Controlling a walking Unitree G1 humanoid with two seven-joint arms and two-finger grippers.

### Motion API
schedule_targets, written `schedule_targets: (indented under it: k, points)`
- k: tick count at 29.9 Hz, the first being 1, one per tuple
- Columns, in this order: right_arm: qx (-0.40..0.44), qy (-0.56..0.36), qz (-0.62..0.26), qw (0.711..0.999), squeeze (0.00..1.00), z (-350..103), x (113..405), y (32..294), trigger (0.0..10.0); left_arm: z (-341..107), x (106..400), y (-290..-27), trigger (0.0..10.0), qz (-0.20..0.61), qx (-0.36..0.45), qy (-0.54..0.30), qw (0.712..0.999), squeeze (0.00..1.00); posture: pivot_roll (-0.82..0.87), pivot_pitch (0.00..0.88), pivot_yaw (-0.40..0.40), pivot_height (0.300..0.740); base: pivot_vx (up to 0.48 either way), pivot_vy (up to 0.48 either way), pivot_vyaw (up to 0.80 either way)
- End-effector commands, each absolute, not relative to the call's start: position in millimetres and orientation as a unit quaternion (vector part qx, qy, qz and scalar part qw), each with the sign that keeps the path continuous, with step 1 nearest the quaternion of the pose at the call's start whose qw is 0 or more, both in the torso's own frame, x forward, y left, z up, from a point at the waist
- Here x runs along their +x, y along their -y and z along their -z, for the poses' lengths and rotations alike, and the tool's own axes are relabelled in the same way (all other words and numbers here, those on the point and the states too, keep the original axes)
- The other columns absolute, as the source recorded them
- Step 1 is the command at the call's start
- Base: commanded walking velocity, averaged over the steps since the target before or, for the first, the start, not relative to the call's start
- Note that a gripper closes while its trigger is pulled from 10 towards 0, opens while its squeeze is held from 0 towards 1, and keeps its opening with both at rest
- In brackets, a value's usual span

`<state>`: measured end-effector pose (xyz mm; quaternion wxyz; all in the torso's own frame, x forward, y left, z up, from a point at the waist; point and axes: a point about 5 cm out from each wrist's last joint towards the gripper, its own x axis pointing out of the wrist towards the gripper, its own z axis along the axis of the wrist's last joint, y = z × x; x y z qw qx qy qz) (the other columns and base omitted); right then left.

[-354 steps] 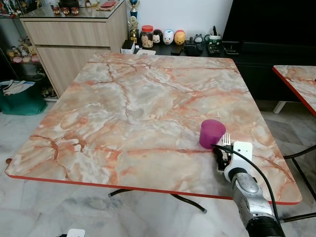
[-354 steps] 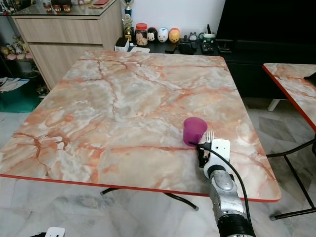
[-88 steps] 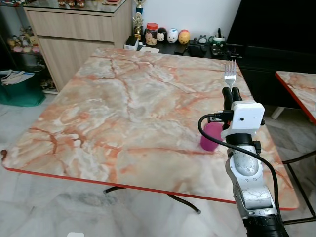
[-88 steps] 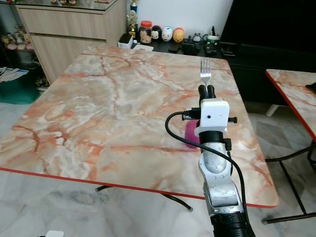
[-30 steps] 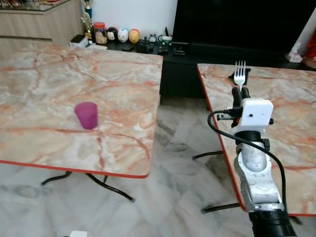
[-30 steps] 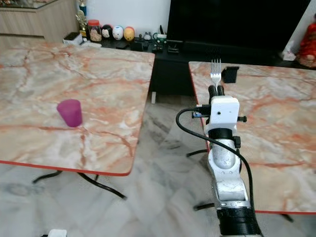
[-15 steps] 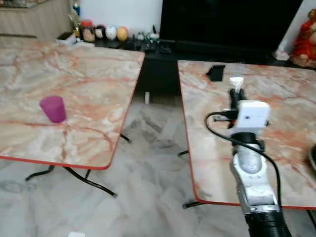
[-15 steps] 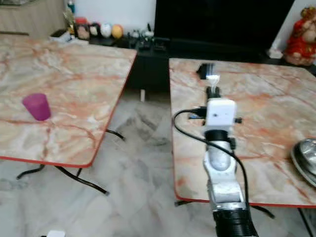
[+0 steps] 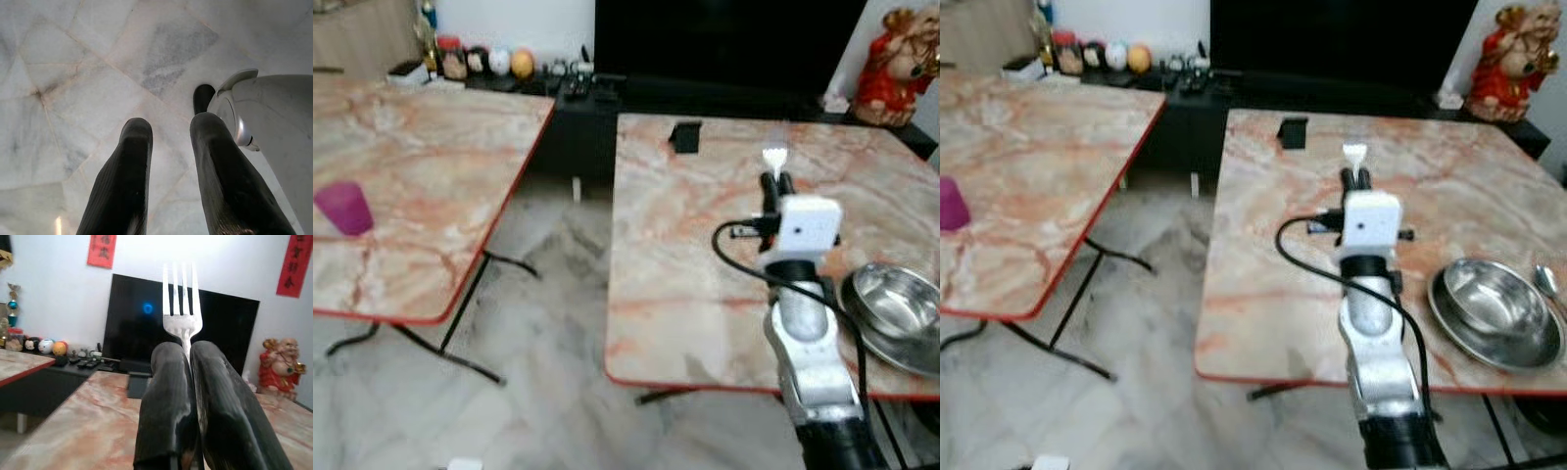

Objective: Setting the table

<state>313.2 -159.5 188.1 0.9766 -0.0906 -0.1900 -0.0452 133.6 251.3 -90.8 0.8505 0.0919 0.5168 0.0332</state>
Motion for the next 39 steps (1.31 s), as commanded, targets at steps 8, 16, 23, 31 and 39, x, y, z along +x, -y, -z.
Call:
schedule_targets:
  k: [8,16,23,31,39]
  points:
    - [-0.100,0.190,0.068,0.974,0.00,-192.0,311.6,173.1,10.0,92.7,133.4,-245.1,10.0,-0.021,0.091,-0.520,0.849,0.00,0.05,0.000,-0.033,0.715,0.000,-0.337,0.00]
    - [-0.102,0.189,0.073,0.974,0.00,-193.5,314.3,177.6,10.0,92.3,134.2,-245.8,10.0,-0.024,0.089,-0.519,0.850,0.00,0.05,0.000,-0.033,0.715,0.000,-0.337,0.00]
    - [-0.101,0.189,0.072,0.974,0.00,-194.3,316.1,177.2,10.0,92.0,134.8,-246.0,10.0,-0.026,0.088,-0.518,0.850,0.00,0.06,0.000,-0.036,0.715,0.000,-0.337,0.00]
    - [-0.087,0.182,0.079,0.976,0.00,-190.9,315.4,179.6,10.0,92.3,134.0,-245.9,10.0,-0.024,0.089,-0.519,0.850,0.00,0.06,0.000,-0.034,0.715,0.000,-0.332,0.00]
    - [-0.071,0.182,0.079,0.978,0.00,-191.7,317.7,178.2,10.0,92.4,132.9,-246.5,10.0,-0.026,0.088,-0.518,0.850,0.00,0.06,0.000,-0.033,0.715,0.000,-0.153,0.00]
